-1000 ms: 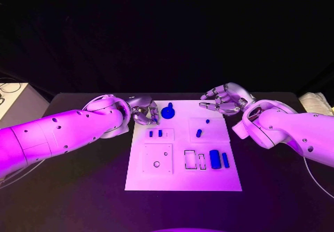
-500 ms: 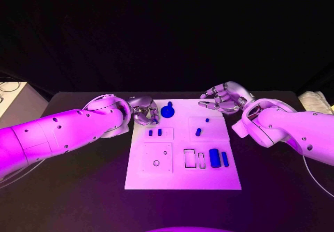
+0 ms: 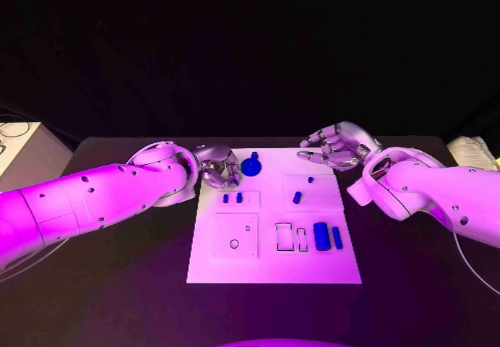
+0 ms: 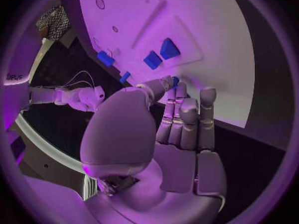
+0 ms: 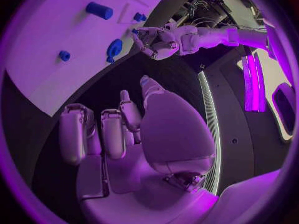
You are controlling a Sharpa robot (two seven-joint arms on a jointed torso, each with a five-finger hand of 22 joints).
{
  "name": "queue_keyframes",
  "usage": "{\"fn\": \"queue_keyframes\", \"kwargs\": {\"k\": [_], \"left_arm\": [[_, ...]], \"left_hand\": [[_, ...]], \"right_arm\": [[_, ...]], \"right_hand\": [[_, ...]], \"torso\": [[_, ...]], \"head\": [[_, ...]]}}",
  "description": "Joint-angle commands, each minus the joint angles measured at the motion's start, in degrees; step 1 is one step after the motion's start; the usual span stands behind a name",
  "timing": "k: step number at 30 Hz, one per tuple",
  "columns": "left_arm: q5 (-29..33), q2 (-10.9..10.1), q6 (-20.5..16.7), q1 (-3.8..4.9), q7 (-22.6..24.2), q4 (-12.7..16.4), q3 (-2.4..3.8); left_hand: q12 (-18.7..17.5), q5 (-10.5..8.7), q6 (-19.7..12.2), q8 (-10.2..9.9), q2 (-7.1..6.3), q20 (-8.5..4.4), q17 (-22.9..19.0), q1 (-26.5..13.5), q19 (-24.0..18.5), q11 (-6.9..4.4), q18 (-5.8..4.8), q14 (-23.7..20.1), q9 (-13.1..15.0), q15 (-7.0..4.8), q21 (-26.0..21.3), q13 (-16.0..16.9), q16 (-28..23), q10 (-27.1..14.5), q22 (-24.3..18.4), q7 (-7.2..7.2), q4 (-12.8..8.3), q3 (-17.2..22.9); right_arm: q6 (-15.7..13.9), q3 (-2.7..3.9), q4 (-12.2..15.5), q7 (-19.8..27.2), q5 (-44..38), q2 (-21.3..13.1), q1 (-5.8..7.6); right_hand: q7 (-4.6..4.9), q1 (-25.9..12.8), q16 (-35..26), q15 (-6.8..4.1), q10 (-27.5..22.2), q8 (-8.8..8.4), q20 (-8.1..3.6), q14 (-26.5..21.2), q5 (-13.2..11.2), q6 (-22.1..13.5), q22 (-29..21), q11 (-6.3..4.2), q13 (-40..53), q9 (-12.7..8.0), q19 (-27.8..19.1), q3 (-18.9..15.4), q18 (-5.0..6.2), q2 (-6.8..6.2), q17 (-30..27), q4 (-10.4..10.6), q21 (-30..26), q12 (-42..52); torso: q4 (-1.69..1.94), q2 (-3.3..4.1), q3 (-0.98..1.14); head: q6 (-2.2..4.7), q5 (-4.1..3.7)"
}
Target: Assemble the parts on the task board
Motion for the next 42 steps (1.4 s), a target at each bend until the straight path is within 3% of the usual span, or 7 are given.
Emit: {"fn": "queue_keyframes", "kwargs": {"k": [1, 12, 28, 36, 42], "left_arm": [[0.2, 0.2, 1.3, -0.11, -0.1, 0.2, -0.05], [-1.9, 1.1, 2.3, -0.13, -1.4, -0.9, -0.28], [-3.3, 1.6, 4.3, -0.24, -2.9, -1.3, -0.40], [-3.2, 1.3, 3.4, -0.32, -2.3, -1.3, -0.40], [-2.6, 1.2, 2.4, -0.35, -2.0, -1.3, -0.41]], "left_hand": [[-0.4, -0.34, 0.4, -0.2, 0.10, 0.17, 0.1, -0.4, 0.4, 0.07, -0.49, 0.3, 0.1, -0.05, 0.4, 0.0, 0.3, 0.4, 0.0, 0.17, 0.0, -0.4], [-0.3, -0.38, 0.5, -0.3, 0.02, 0.15, 0.3, -0.4, 0.4, -0.05, -0.49, 0.5, 0.2, -0.13, 0.4, 0.1, 0.4, 0.8, 0.1, 0.11, -0.2, -0.5], [-0.1, -0.36, 1.2, -0.4, 0.28, 0.03, 0.6, 0.0, 0.3, -0.39, -0.45, 0.6, 0.4, -0.39, 0.3, 0.4, 0.7, 1.6, 0.0, -0.10, -0.5, -0.7], [0.0, -0.37, 1.5, -0.6, 0.18, -0.10, 0.8, 0.1, 0.1, -0.53, -0.39, 0.6, 0.5, -0.55, 0.2, 0.6, 0.8, 1.9, -0.2, -0.19, -0.8, -0.8], [-0.9, -0.28, -2.2, -4.1, -0.50, 0.05, -0.4, -0.3, -0.8, 0.21, -0.30, -0.3, -0.5, 0.02, -0.4, 0.8, 0.7, 0.4, -1.0, 0.68, -1.2, -0.8]], "right_arm": [[0.2, 0.02, 0.1, 0.6, -0.3, 0.0, -0.01], [0.3, 0.02, 0.2, 0.5, -0.3, -0.1, 0.00], [0.3, 0.02, 0.2, 0.5, -0.3, -0.2, 0.00], [0.3, 0.02, 0.1, 0.5, -0.3, -0.2, 0.00], [0.3, 0.02, 0.1, 0.5, -0.3, -0.2, 0.00]], "right_hand": [[-0.06, -0.2, -0.3, -0.07, -0.3, 0.26, -0.14, 2.7, 0.2, -0.1, 6.5, 0.09, 0.0, 0.1, -0.2, 0.4, 0.92, 0.12, 1.7, 0.0, -0.3, -0.3], [-0.06, -0.2, -0.3, -0.07, -0.3, 0.26, -0.14, 2.7, 0.2, -0.1, 6.5, 0.09, 0.0, 0.1, -0.2, 0.4, 0.92, 0.12, 1.7, 0.0, -0.3, -0.3], [-0.07, -0.2, -0.4, -0.09, -0.3, 0.28, -0.16, 2.7, 0.2, -0.1, 6.5, 0.07, -0.1, 0.1, -0.2, 0.5, 0.93, 0.07, 1.7, 0.0, -0.3, -0.4], [-0.07, -0.2, -0.4, -0.09, -0.3, 0.28, -0.16, 2.7, 0.2, -0.1, 6.5, 0.07, -0.1, 0.1, -0.2, 0.5, 0.93, 0.07, 1.7, 0.0, -0.3, -0.4], [-0.07, -0.2, -0.4, -0.09, -0.3, 0.28, -0.16, 2.7, 0.2, -0.1, 6.5, 0.07, -0.1, 0.1, -0.2, 0.5, 0.93, 0.07, 1.7, 0.0, -0.3, -0.4]], "torso": [[0.02, 0.00, 0.04], [-0.14, 0.07, 0.03], [-0.02, -0.05, 0.02], [-0.01, -0.06, 0.02], [-0.01, -0.03, 0.00]], "head": [[0.00, -0.01], [-0.02, -0.11], [-0.28, -0.23], [-0.23, -0.18], [-0.23, -0.17]]}}
